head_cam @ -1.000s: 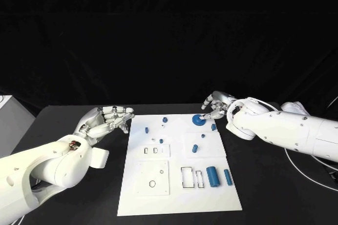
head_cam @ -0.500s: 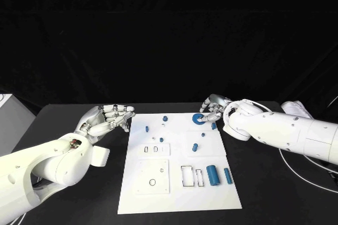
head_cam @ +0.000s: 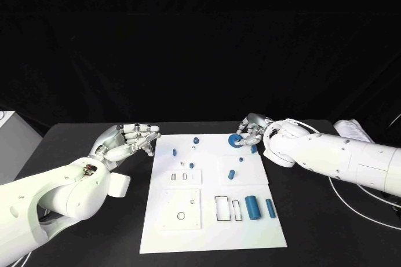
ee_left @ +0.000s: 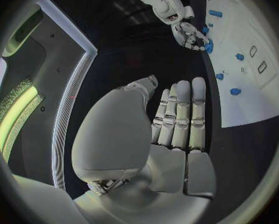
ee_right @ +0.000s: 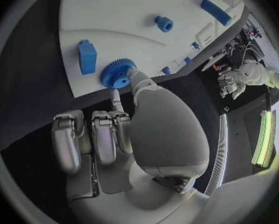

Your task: Assemble the parts on the task board

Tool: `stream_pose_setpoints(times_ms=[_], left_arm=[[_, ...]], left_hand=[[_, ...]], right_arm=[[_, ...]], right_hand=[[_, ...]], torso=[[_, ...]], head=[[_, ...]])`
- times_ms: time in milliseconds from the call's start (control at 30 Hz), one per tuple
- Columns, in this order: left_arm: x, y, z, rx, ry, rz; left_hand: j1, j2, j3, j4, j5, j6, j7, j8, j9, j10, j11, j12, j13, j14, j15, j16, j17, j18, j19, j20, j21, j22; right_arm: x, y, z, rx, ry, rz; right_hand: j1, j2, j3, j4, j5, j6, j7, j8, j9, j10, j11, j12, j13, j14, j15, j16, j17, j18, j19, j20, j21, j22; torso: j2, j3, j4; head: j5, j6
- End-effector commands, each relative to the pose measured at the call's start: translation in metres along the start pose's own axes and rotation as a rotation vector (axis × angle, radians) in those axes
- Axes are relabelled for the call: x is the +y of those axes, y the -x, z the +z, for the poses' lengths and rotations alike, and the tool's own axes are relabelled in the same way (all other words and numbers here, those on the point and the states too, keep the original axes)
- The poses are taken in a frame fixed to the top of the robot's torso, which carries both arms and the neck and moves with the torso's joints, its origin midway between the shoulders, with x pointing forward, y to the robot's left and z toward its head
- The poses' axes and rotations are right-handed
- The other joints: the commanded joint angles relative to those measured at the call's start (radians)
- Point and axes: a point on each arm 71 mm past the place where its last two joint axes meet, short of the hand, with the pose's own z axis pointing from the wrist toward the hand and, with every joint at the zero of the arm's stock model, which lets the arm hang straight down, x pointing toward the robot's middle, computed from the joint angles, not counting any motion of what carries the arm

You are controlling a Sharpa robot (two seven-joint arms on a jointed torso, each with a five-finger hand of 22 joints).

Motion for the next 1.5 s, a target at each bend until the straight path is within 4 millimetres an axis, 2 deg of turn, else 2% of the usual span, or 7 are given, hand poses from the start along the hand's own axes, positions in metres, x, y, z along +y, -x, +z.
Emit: stream_pose_setpoints(times_ms=[33,467,600,767,1000,1200,1500], left_arm=[[-0.002,-0.002,0.001,0.020,-0.010,-0.006],[-0.002,-0.002,0.001,0.019,-0.009,-0.004],[-0.002,-0.002,0.001,0.018,-0.009,-0.004],[-0.002,-0.002,0.001,0.018,-0.009,-0.004],[-0.001,-0.001,0.001,0.016,-0.008,-0.003],[-0.001,0.000,0.001,0.014,-0.007,-0.002],[-0.001,-0.001,0.002,0.018,-0.007,-0.004]], left_hand=[[-0.007,0.001,0.006,-0.001,-0.004,-0.005,0.000,0.002,0.001,-0.006,0.003,-0.006,0.002,0.004,0.003,0.005,0.000,0.013,-0.009,-0.001,0.004,0.001],[-0.007,0.001,0.006,-0.001,-0.004,-0.005,0.000,0.002,0.001,-0.006,0.003,-0.006,0.002,0.004,0.003,0.005,0.000,0.013,-0.009,-0.001,0.004,0.001],[-0.007,0.001,0.006,-0.001,-0.004,-0.005,0.000,0.002,0.001,-0.006,0.003,-0.006,0.002,0.004,0.003,0.005,0.000,0.013,-0.009,-0.001,0.004,0.001],[-0.006,0.001,0.008,-0.003,-0.005,-0.005,0.000,0.002,0.003,-0.006,0.003,-0.006,0.002,0.003,0.003,0.007,-0.001,0.014,-0.014,0.000,0.011,0.005],[-0.006,0.001,0.008,-0.003,-0.005,-0.005,0.000,0.002,0.003,-0.006,0.003,-0.006,0.002,0.003,0.003,0.007,-0.001,0.014,-0.014,0.000,0.011,0.005],[-0.006,0.002,0.009,-0.004,-0.004,-0.005,0.000,0.002,0.003,-0.006,0.003,-0.006,0.003,0.003,0.003,0.008,-0.001,0.014,-0.015,0.000,0.012,0.006],[-0.005,0.003,0.010,-0.005,-0.004,-0.005,0.000,0.002,0.003,-0.006,0.003,-0.006,0.003,0.003,0.003,0.008,-0.002,0.014,-0.016,0.000,0.013,0.007]], right_arm=[[0.000,-0.003,0.001,0.019,0.001,-0.016],[-0.001,-0.009,0.002,0.022,-0.001,-0.019],[0.001,-0.008,0.001,-0.004,0.011,-0.017],[0.007,-0.005,-0.001,-0.077,0.050,-0.048],[0.017,-0.003,-0.005,-0.156,0.102,-0.078],[0.033,-0.002,-0.015,-0.213,0.176,-0.090],[0.085,-0.014,-0.033,-0.215,0.336,-0.112]], right_hand=[[0.009,0.002,0.004,0.006,0.006,-0.002,0.000,0.006,0.000,0.106,0.008,0.002,0.263,0.108,0.007,0.003,0.262,-0.006,0.103,0.006,0.002,0.263],[0.027,0.019,0.033,0.013,0.019,0.012,-0.002,0.013,-0.003,0.106,0.006,0.002,0.263,0.108,0.006,0.003,0.262,-0.006,0.103,0.005,0.002,0.263],[0.036,0.029,0.083,0.022,-0.006,0.043,-0.011,0.014,-0.008,0.106,-0.001,0.002,0.263,0.108,-0.001,0.003,0.262,-0.006,0.103,0.000,0.002,0.263],[0.035,0.018,0.140,0.025,0.028,0.082,-0.023,0.017,-0.013,0.106,-0.012,0.002,0.263,0.108,-0.011,0.003,0.262,-0.006,0.103,-0.009,0.002,0.263],[0.032,0.018,0.192,0.018,0.047,0.117,-0.037,0.026,-0.011,0.106,-0.024,0.002,0.263,0.108,-0.021,0.003,0.262,-0.006,0.103,-0.018,0.002,0.263],[0.026,0.016,0.207,0.015,0.049,0.127,-0.041,0.028,-0.009,0.106,-0.028,0.002,0.263,0.108,-0.024,0.003,0.262,-0.006,0.103,-0.021,0.002,0.263],[0.009,0.005,0.218,0.015,0.039,0.132,-0.043,0.028,-0.008,0.106,-0.031,0.002,0.263,0.108,-0.027,0.003,0.262,-0.006,0.103,-0.024,0.002,0.263]], torso=[[0.000,0.0003,-0.0003],[0.000,0.0006,-0.0006],[0.000,0.0005,-0.0011],[0.000,0.0003,-0.0006],[-0.001,-0.0001,-0.0006],[-0.001,-0.0002,-0.0001],[-0.001,-0.0003,-0.0012]], head=[[0.001,-0.002],[0.002,-0.005],[0.002,-0.004],[0.002,-0.005],[0.003,-0.004],[0.005,-0.003],[0.006,0.000]])
